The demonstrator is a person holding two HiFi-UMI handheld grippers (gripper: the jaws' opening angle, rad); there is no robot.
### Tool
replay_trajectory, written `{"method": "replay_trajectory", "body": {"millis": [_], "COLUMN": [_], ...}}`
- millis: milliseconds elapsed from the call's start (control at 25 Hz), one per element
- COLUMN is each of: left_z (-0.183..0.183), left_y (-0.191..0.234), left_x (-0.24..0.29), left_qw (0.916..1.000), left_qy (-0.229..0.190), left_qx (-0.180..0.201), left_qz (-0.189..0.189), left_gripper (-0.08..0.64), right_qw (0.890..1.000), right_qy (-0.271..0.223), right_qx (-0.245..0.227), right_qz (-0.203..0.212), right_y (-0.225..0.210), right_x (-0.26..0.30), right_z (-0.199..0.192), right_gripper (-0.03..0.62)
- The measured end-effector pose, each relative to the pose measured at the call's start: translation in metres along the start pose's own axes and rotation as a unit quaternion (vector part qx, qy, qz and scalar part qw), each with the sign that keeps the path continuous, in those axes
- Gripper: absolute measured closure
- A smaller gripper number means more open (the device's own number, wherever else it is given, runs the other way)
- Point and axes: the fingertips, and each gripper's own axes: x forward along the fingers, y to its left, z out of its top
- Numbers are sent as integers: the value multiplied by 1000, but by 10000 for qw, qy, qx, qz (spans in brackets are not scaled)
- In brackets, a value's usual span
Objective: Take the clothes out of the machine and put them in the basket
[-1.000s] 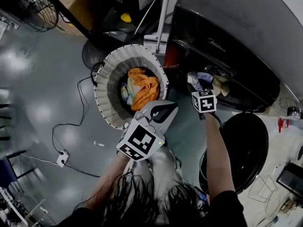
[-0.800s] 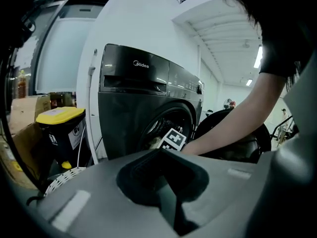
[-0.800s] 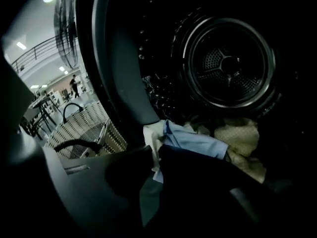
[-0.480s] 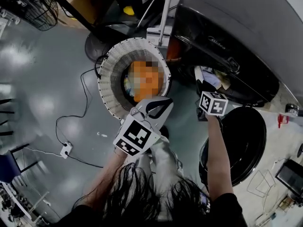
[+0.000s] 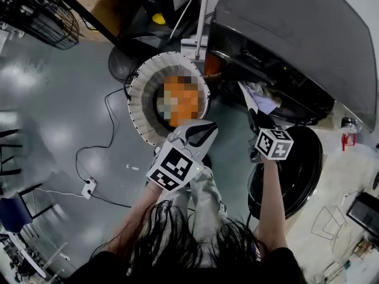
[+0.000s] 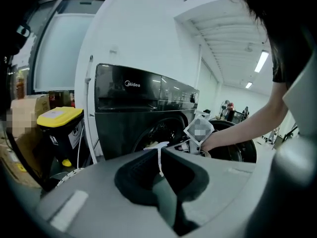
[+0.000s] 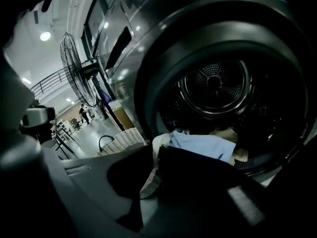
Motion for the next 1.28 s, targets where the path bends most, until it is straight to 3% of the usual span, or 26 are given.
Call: {"method": "replay_trajectory", "body": {"millis": [480, 880, 1120, 1280], "left_z": [50, 83, 93, 90], "left_y": [-22, -36, -50, -63], "left_x": [-35, -51, -51, -51], "left_qw": [9994, 9996, 9993, 9984], "left_qy": [86, 52, 172, 322], "left_qx": [332, 264, 327, 380], "left_qz": [-42, -43, -94, -269], "left_gripper": [523, 517, 476, 411], "right_qw": [9937, 9902, 9858, 9819], "right_qy": [-601, -831, -1046, -1221], "right_qx": [897, 966, 966, 852], "right_qz": [308, 579, 887, 1172], "right_y": [54, 97, 121, 145], "right_x": [-86, -148, -186, -213], "right_z": [60, 109, 137, 161], "right_gripper": [551, 551, 551, 551]}}
